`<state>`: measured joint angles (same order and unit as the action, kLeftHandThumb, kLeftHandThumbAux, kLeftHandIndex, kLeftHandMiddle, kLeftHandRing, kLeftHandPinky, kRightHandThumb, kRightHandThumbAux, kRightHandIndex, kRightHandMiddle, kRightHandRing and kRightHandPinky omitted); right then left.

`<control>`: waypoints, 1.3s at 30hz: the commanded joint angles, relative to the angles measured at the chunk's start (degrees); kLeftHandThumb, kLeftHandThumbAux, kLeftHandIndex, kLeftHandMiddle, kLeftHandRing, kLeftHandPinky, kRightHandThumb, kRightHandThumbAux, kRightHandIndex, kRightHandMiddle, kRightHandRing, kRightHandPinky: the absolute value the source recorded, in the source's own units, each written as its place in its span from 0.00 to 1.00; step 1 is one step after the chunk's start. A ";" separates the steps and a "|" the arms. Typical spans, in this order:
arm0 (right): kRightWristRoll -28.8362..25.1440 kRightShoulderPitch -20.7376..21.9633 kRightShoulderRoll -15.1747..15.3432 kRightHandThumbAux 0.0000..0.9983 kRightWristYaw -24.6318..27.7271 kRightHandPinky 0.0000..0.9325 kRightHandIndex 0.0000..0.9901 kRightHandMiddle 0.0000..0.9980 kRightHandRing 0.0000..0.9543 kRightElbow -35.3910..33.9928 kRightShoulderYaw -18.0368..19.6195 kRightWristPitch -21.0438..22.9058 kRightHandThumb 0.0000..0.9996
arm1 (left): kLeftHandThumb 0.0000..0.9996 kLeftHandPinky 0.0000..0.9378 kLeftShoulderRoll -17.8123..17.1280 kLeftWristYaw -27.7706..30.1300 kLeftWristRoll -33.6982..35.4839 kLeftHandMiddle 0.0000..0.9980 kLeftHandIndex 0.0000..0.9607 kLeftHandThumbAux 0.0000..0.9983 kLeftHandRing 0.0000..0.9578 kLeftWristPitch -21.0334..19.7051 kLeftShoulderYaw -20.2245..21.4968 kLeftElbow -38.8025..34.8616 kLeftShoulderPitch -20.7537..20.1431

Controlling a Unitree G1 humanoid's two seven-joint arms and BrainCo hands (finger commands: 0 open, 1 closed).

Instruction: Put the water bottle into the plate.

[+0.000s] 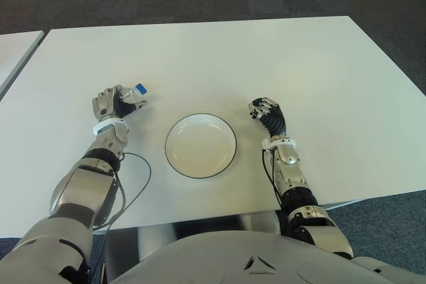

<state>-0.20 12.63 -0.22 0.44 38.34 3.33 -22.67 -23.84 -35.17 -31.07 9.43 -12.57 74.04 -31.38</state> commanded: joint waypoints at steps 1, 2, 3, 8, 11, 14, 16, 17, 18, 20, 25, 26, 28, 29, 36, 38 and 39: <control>-0.04 -0.57 -0.07 0.73 -0.16 0.59 0.43 0.54 0.58 1.11 -0.05 2.18 0.71 | 0.95 0.87 2.32 5.02 4.23 0.50 0.40 0.65 0.55 2.40 2.21 1.02 3.42; -0.12 -0.57 -0.08 0.73 -0.08 0.59 0.43 0.54 0.58 1.08 -0.03 2.23 0.71 | 0.95 0.87 2.27 5.32 5.12 0.50 0.40 0.65 0.55 3.11 2.94 0.64 3.18; -0.18 -0.55 -0.09 0.73 -0.02 0.59 0.43 0.54 0.58 1.09 -0.01 2.25 0.71 | 0.95 0.87 2.23 5.56 5.79 0.50 0.40 0.65 0.55 3.63 3.44 0.37 3.00; -0.50 -0.53 -0.16 0.73 0.35 0.59 0.43 0.54 0.58 1.06 0.07 2.20 0.71 | 0.95 0.87 2.55 7.71 10.05 0.50 0.40 0.65 0.55 7.30 6.73 -1.17 2.69; -0.43 -0.54 -0.17 0.73 0.35 0.59 0.43 0.54 0.58 1.04 0.05 2.18 0.71 | 0.95 0.86 2.83 9.98 12.65 0.50 0.40 0.65 0.55 9.80 8.71 -1.76 2.85; -0.51 -0.50 -0.22 0.73 0.43 0.59 0.43 0.54 0.58 1.12 0.09 2.11 0.71 | 0.95 0.85 2.95 13.40 15.64 0.50 0.40 0.65 0.55 12.72 10.84 -2.39 3.03; -0.54 -0.43 -0.26 0.73 0.37 0.59 0.43 0.54 0.58 1.29 0.15 2.09 0.71 | 0.95 0.85 2.86 15.81 17.52 0.50 0.40 0.65 0.55 14.57 12.15 -2.89 3.06; -0.54 -0.39 -0.28 0.73 0.34 0.59 0.43 0.54 0.58 1.36 0.17 2.10 0.71 | 0.95 0.85 2.81 16.44 17.99 0.50 0.40 0.65 0.55 15.01 12.45 -2.98 3.06; -0.49 -0.32 -0.30 0.73 0.23 0.58 0.43 0.54 0.58 1.49 0.19 2.09 0.71 | 0.95 0.85 2.75 17.48 18.78 0.50 0.40 0.65 0.55 15.71 13.00 -3.25 2.98; -0.34 -0.18 -0.33 0.73 -0.04 0.59 0.43 0.54 0.58 1.71 0.22 2.09 0.71 | 0.95 0.83 2.72 19.73 20.55 0.50 0.40 0.65 0.55 17.16 14.21 -3.83 2.79; -0.26 0.07 -0.34 0.73 -0.16 0.60 0.43 0.54 0.58 2.15 0.23 1.84 0.71 | 0.95 0.67 3.01 24.34 24.18 0.50 0.40 0.65 0.54 19.78 16.71 -4.91 2.38; -0.28 0.08 -0.34 0.73 -0.15 0.60 0.43 0.54 0.58 2.13 0.23 1.88 0.71 | 0.95 0.64 3.05 24.93 24.56 0.50 0.40 0.65 0.54 20.17 17.02 -5.09 2.39; -0.38 0.06 -0.35 0.73 -0.06 0.60 0.43 0.54 0.58 2.00 0.23 2.01 0.71 | 0.95 0.63 3.14 26.09 25.42 0.50 0.40 0.65 0.54 21.53 17.63 -6.13 2.65; -0.41 0.05 -0.36 0.73 -0.02 0.60 0.43 0.54 0.58 1.95 0.22 2.03 0.71 | 0.95 0.64 3.28 26.57 25.90 0.50 0.40 0.65 0.54 22.35 17.92 -7.06 3.01; -0.44 -0.07 -0.34 0.73 0.09 0.59 0.43 0.54 0.58 1.67 0.19 2.01 0.71 | 0.95 0.58 4.57 28.11 27.77 0.50 0.41 0.65 0.54 25.69 19.14 -13.43 5.67; -0.46 -0.10 -0.34 0.73 0.10 0.59 0.43 0.54 0.58 1.64 0.20 2.02 0.71 | 0.95 0.57 4.71 28.37 27.93 0.51 0.41 0.65 0.54 26.20 19.31 -14.39 6.04; -0.44 -0.11 -0.33 0.73 0.07 0.59 0.43 0.54 0.58 1.65 0.20 2.01 0.71 | 0.95 0.57 4.79 28.47 27.95 0.51 0.41 0.65 0.54 26.63 19.33 -15.21 6.30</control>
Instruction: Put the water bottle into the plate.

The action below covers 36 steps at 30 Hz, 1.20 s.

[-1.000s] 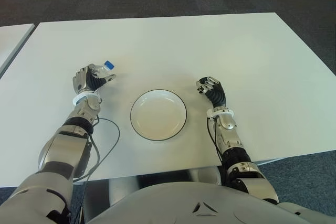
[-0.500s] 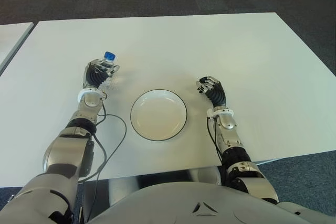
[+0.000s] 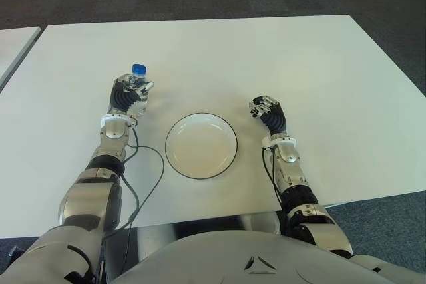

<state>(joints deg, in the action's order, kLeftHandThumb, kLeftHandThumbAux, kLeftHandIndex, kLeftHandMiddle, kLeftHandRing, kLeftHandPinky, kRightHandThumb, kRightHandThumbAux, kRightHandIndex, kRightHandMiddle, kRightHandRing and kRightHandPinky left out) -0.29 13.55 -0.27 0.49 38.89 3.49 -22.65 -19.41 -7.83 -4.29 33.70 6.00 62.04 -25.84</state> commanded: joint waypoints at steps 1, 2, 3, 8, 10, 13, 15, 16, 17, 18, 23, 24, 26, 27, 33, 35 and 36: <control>-0.34 -1.03 -0.29 0.73 0.00 0.59 0.43 0.54 0.58 1.11 0.04 1.98 0.71 | 0.95 0.56 0.43 1.20 1.17 0.51 0.41 0.65 0.54 2.65 0.78 -3.83 0.96; -0.31 -1.04 -0.28 0.73 -0.02 0.59 0.43 0.54 0.58 1.12 0.04 1.97 0.71 | 0.95 0.55 0.47 1.15 1.02 0.51 0.41 0.65 0.54 3.24 0.71 -4.86 1.29; -0.29 -1.05 -0.27 0.73 -0.03 0.59 0.43 0.54 0.58 1.13 0.04 1.97 0.71 | 0.95 0.54 0.50 1.11 0.92 0.51 0.41 0.65 0.54 3.62 0.65 -5.60 1.54; -0.27 -1.07 -0.24 0.73 -0.04 0.59 0.43 0.54 0.58 1.14 0.04 2.01 0.71 | 0.95 0.62 0.67 -0.83 -1.60 0.51 0.41 0.65 0.54 4.45 -0.49 -13.99 5.06; -0.27 -1.06 -0.24 0.73 -0.05 0.59 0.43 0.54 0.58 1.15 0.04 2.04 0.71 | 0.95 0.63 1.38 -1.91 -3.95 0.51 0.41 0.65 0.54 3.16 -1.30 -22.33 8.54; -0.26 -1.05 -0.23 0.73 -0.06 0.60 0.43 0.54 0.58 1.19 0.05 2.03 0.71 | 0.95 0.69 2.53 -3.58 -8.37 0.51 0.41 0.65 0.54 0.14 -2.58 -34.86 13.52; -0.22 -1.02 -0.21 0.73 -0.07 0.60 0.43 0.54 0.58 1.27 0.03 1.96 0.71 | 0.95 0.75 3.10 -4.21 -10.80 0.50 0.40 0.65 0.54 -1.87 -3.05 -39.66 15.21; -0.15 -0.98 -0.16 0.73 -0.09 0.60 0.43 0.54 0.58 1.37 0.00 1.88 0.71 | 0.95 0.76 3.09 -5.00 -13.10 0.50 0.40 0.65 0.54 -2.41 -3.48 -41.16 15.66; -0.08 -0.95 -0.12 0.73 -0.08 0.60 0.43 0.54 0.58 1.46 -0.03 1.79 0.71 | 0.95 0.79 2.81 -5.89 -15.59 0.50 0.40 0.65 0.54 -2.47 -4.00 -41.79 15.81; -0.04 -0.93 -0.08 0.73 -0.07 0.60 0.43 0.54 0.58 1.52 -0.05 1.73 0.71 | 0.95 0.80 2.63 -6.47 -17.26 0.50 0.40 0.65 0.54 -2.61 -4.32 -42.19 15.93; -0.04 -0.88 -0.06 0.73 -0.06 0.59 0.43 0.54 0.58 1.63 -0.06 1.75 0.71 | 0.95 0.82 1.52 -8.43 -23.43 0.50 0.40 0.65 0.54 -2.92 -6.41 -43.45 16.52; -0.04 -0.87 -0.08 0.73 -0.09 0.59 0.43 0.54 0.58 1.64 -0.07 1.78 0.71 | 0.95 0.82 1.35 -8.78 -24.36 0.50 0.40 0.65 0.54 -2.98 -6.74 -43.78 16.70; -0.03 -0.87 -0.12 0.73 -0.17 0.59 0.43 0.54 0.58 1.62 -0.07 1.82 0.71 | 0.95 0.80 0.61 -9.84 -27.21 0.50 0.40 0.65 0.54 -2.91 -7.61 -44.55 17.03; -0.03 -0.90 -0.14 0.73 -0.21 0.59 0.43 0.54 0.58 1.57 -0.07 1.84 0.71 | 0.95 0.79 0.02 -10.60 -29.47 0.50 0.40 0.65 0.54 -2.88 -8.31 -45.30 17.30; -0.04 -1.10 -0.19 0.73 -0.14 0.59 0.43 0.54 0.58 1.24 -0.14 1.61 0.71 | 0.95 0.55 -1.04 -13.03 -37.30 0.51 0.40 0.65 0.54 -4.80 -10.89 -50.53 19.39; -0.10 -1.12 -0.19 0.73 -0.04 0.59 0.43 0.54 0.58 1.16 -0.14 1.67 0.71 | 0.95 0.51 -1.15 -12.28 -38.78 0.51 0.40 0.65 0.54 -6.08 -11.51 -53.31 20.64; -0.12 -1.12 -0.18 0.73 -0.01 0.59 0.43 0.54 0.58 1.14 -0.14 1.70 0.71 | 0.95 0.50 -1.21 -11.93 -39.28 0.51 0.40 0.65 0.54 -6.63 -11.75 -54.41 21.14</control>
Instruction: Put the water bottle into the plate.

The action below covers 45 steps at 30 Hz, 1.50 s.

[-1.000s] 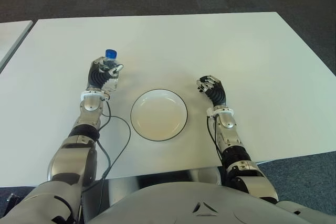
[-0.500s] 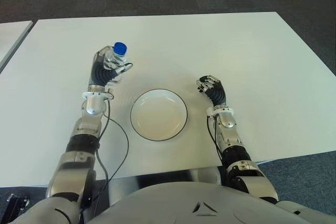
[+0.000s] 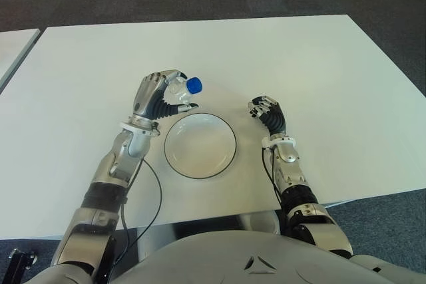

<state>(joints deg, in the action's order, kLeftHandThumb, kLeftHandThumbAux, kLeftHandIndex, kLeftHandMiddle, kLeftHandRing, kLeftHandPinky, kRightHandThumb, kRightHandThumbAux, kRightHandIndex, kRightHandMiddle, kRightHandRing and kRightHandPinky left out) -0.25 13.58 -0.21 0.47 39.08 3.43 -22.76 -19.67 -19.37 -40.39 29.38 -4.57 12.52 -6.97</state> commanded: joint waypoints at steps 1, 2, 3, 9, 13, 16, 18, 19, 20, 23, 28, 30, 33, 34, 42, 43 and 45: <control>-0.15 -1.17 -0.26 0.73 0.01 0.59 0.43 0.54 0.58 0.92 -0.10 1.88 0.71 | 0.95 0.50 -1.13 0.48 -3.93 0.51 0.40 0.65 0.54 -3.20 -1.51 -6.72 3.19; -0.14 -1.19 -0.28 0.73 -0.01 0.58 0.43 0.54 0.58 0.90 -0.12 1.92 0.71 | 0.95 0.51 -1.27 1.03 -4.36 0.51 0.40 0.65 0.54 -3.87 -1.76 -7.91 3.79; -0.12 -1.19 -0.29 0.73 -0.04 0.58 0.43 0.54 0.58 0.88 -0.13 1.98 0.71 | 0.95 0.51 -1.42 1.57 -4.75 0.51 0.40 0.65 0.54 -4.53 -2.03 -9.00 4.34; -0.01 -1.23 -0.35 0.73 -0.30 0.58 0.43 0.54 0.57 0.92 -0.14 2.11 0.71 | 0.95 0.71 -2.19 3.36 -8.93 0.51 0.40 0.65 0.54 -7.03 -5.07 -13.47 6.81; 0.12 -1.29 -0.31 0.73 -0.31 0.58 0.43 0.54 0.57 0.96 -0.25 1.86 0.71 | 0.95 0.76 -2.38 3.39 -12.23 0.51 0.40 0.65 0.55 -7.98 -8.04 -14.94 7.58; 0.16 -1.26 -0.27 0.73 -0.31 0.58 0.43 0.53 0.57 1.04 -0.29 1.89 0.71 | 0.95 0.79 -2.78 3.49 -14.20 0.51 0.40 0.65 0.55 -8.27 -10.09 -15.53 7.66; 0.10 -1.25 -0.24 0.73 -0.25 0.59 0.43 0.53 0.57 1.03 -0.26 1.94 0.71 | 0.95 0.79 -2.98 3.61 -14.98 0.51 0.40 0.65 0.55 -8.49 -11.01 -15.80 7.71; 0.04 -1.25 -0.23 0.73 -0.19 0.59 0.43 0.53 0.57 1.01 -0.23 1.99 0.71 | 0.95 0.80 -2.92 3.63 -15.54 0.51 0.40 0.65 0.55 -8.68 -11.66 -15.85 7.82; 0.00 -1.25 -0.23 0.73 -0.16 0.59 0.43 0.53 0.57 1.00 -0.21 2.02 0.71 | 0.95 0.80 -2.88 3.63 -15.95 0.51 0.40 0.65 0.55 -8.84 -12.13 -15.88 7.89; -0.08 -1.28 -0.26 0.73 -0.10 0.59 0.43 0.54 0.58 0.97 -0.18 2.04 0.71 | 0.95 0.81 -2.58 3.21 -17.66 0.51 0.40 0.65 0.55 -9.00 -14.28 -14.72 7.76; -0.13 -1.36 -0.26 0.73 -0.06 0.59 0.43 0.54 0.58 0.88 -0.13 1.96 0.71 | 0.95 0.82 -2.17 2.01 -19.07 0.51 0.40 0.65 0.55 -8.81 -17.51 -10.56 6.63; -0.02 -1.36 -0.27 0.73 -0.31 0.57 0.43 0.53 0.57 0.83 -0.11 2.09 0.71 | 0.95 0.83 -1.97 1.87 -18.83 0.51 0.40 0.65 0.55 -8.63 -18.48 -8.42 6.05; 0.02 -1.37 -0.33 0.73 -0.51 0.57 0.43 0.53 0.57 0.80 -0.09 2.16 0.71 | 0.95 0.83 -1.86 1.94 -18.32 0.51 0.40 0.65 0.55 -8.77 -19.28 -6.70 5.56; 0.03 -1.39 -0.35 0.73 -0.55 0.57 0.43 0.53 0.57 0.75 -0.10 2.18 0.71 | 0.95 0.84 -1.93 1.85 -18.17 0.51 0.40 0.65 0.55 -8.82 -19.47 -6.43 5.46; -0.13 -1.51 -0.40 0.73 -0.43 0.58 0.43 0.53 0.57 0.50 -0.18 2.22 0.71 | 0.95 0.81 -1.03 3.78 -15.65 0.50 0.40 0.65 0.55 -9.65 -20.65 -2.53 4.86; -0.12 -1.51 -0.39 0.73 -0.43 0.59 0.43 0.54 0.57 0.49 -0.19 2.18 0.71 | 0.95 0.81 -1.01 3.72 -15.47 0.50 0.40 0.65 0.55 -9.72 -20.82 -2.21 4.75; -0.14 -1.59 -0.38 0.73 -0.32 0.59 0.43 0.54 0.58 0.31 -0.22 2.02 0.71 | 0.95 0.81 -0.87 3.59 -15.15 0.50 0.40 0.65 0.55 -9.87 -21.13 -1.50 4.53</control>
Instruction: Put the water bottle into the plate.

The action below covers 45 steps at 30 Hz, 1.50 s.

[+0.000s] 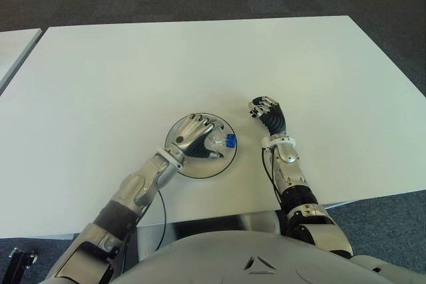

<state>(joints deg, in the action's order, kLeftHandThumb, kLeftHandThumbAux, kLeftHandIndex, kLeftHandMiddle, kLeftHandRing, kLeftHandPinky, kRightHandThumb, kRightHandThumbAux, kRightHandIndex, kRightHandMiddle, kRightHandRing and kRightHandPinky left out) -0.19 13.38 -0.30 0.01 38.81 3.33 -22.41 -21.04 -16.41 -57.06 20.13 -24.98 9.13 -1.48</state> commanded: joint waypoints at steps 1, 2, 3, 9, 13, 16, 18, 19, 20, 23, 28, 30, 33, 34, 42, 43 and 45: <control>-0.22 -1.46 -0.29 0.73 0.24 0.60 0.43 0.54 0.58 0.40 -0.15 1.54 0.71 | 0.95 0.81 0.62 0.53 1.63 0.50 0.40 0.65 0.55 -0.72 -0.85 2.23 -1.05; -0.25 -1.53 -0.28 0.73 0.32 0.60 0.43 0.54 0.58 0.26 -0.17 1.46 0.71 | 0.95 0.81 0.69 0.45 1.71 0.50 0.40 0.65 0.55 -0.81 -0.96 2.44 -1.10; -0.26 -1.57 -0.27 0.73 0.37 0.60 0.43 0.55 0.58 0.16 -0.17 1.43 0.71 | 0.95 0.81 0.71 0.39 1.78 0.50 0.40 0.65 0.55 -0.88 -1.05 2.54 -1.15; -0.67 -1.86 -0.35 0.73 1.19 0.60 0.43 0.55 0.59 -0.38 -0.11 0.85 0.71 | 0.95 0.84 1.15 -2.38 0.77 0.50 0.40 0.65 0.55 -1.54 -1.76 3.67 -1.54; -0.98 -2.01 -0.41 0.73 1.79 0.60 0.43 0.55 0.59 -0.69 -0.01 0.64 0.71 | 0.95 0.83 1.09 -3.79 -0.51 0.50 0.40 0.65 0.56 -2.72 -2.26 3.25 -1.57; -1.07 -2.05 -0.39 0.73 2.07 0.61 0.43 0.55 0.59 -0.70 0.06 0.46 0.71 | 0.95 0.83 1.02 -4.91 -1.16 0.50 0.40 0.65 0.56 -3.22 -2.58 3.11 -1.61; -0.98 -2.10 -0.37 0.73 2.09 0.61 0.43 0.55 0.59 -0.81 0.06 0.41 0.71 | 0.95 0.82 0.95 -5.82 -1.24 0.52 0.40 0.65 0.57 -3.08 -2.81 3.23 -1.72; -0.93 -2.12 -0.37 0.73 2.09 0.61 0.43 0.55 0.59 -0.84 0.05 0.35 0.71 | 0.95 0.81 0.88 -6.29 -1.00 0.52 0.41 0.65 0.57 -2.81 -2.88 3.50 -1.83; -0.89 -2.13 -0.36 0.73 2.09 0.61 0.43 0.55 0.59 -0.86 0.05 0.30 0.71 | 0.95 0.81 0.81 -6.64 -0.81 0.53 0.41 0.65 0.58 -2.64 -2.97 3.72 -1.92; -0.80 -2.15 -0.35 0.73 2.06 0.62 0.43 0.55 0.59 -0.91 0.02 0.17 0.71 | 0.95 0.80 0.75 -7.54 -0.35 0.53 0.40 0.65 0.59 -2.43 -3.17 4.22 -2.09; -0.59 -2.22 -0.30 0.73 1.93 0.61 0.43 0.56 0.60 -1.17 -0.08 0.23 0.71 | 0.94 0.76 0.46 -8.17 0.37 0.52 0.38 0.65 0.59 -1.66 -3.35 4.79 -2.41; -0.48 -2.25 -0.30 0.73 1.79 0.61 0.43 0.56 0.60 -1.34 -0.13 0.44 0.71 | 0.94 0.70 0.18 -7.74 0.85 0.49 0.37 0.66 0.58 -1.00 -3.45 4.95 -2.59; -0.35 -2.28 -0.32 0.73 1.55 0.61 0.43 0.56 0.59 -1.48 -0.15 0.70 0.71 | 0.59 0.58 -0.28 -6.79 1.16 0.36 0.27 0.60 0.47 -0.36 -3.60 5.01 -2.89; -0.32 -2.31 -0.34 0.73 1.46 0.61 0.43 0.56 0.59 -1.57 -0.15 0.86 0.71 | 0.50 0.55 -0.68 -5.67 1.48 0.34 0.24 0.59 0.44 0.04 -3.70 4.93 -3.16; -0.30 -2.31 -0.36 0.73 0.98 0.60 0.43 0.55 0.59 -2.02 -0.12 1.94 0.71 | 0.18 0.21 -2.00 2.03 4.53 0.16 0.08 0.60 0.21 0.17 -3.37 2.98 -3.23; -0.32 -2.30 -0.37 0.73 0.95 0.60 0.43 0.55 0.59 -2.03 -0.11 2.00 0.71 | 0.15 0.17 -2.09 2.56 4.71 0.14 0.05 0.60 0.17 0.04 -3.30 2.73 -3.15; -0.35 -2.29 -0.40 0.73 0.90 0.60 0.43 0.55 0.59 -2.06 -0.09 2.08 0.71 | 0.12 0.13 -2.27 3.59 4.96 0.12 0.03 0.61 0.15 -0.27 -3.20 2.24 -3.02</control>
<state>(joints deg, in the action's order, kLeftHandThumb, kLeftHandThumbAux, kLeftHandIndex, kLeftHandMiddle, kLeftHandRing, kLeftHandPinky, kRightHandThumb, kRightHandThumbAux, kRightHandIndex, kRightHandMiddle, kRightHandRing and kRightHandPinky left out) -0.42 11.81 -0.40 1.24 36.32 3.32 -22.17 -22.68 -15.36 -53.13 20.58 -27.98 11.85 -5.38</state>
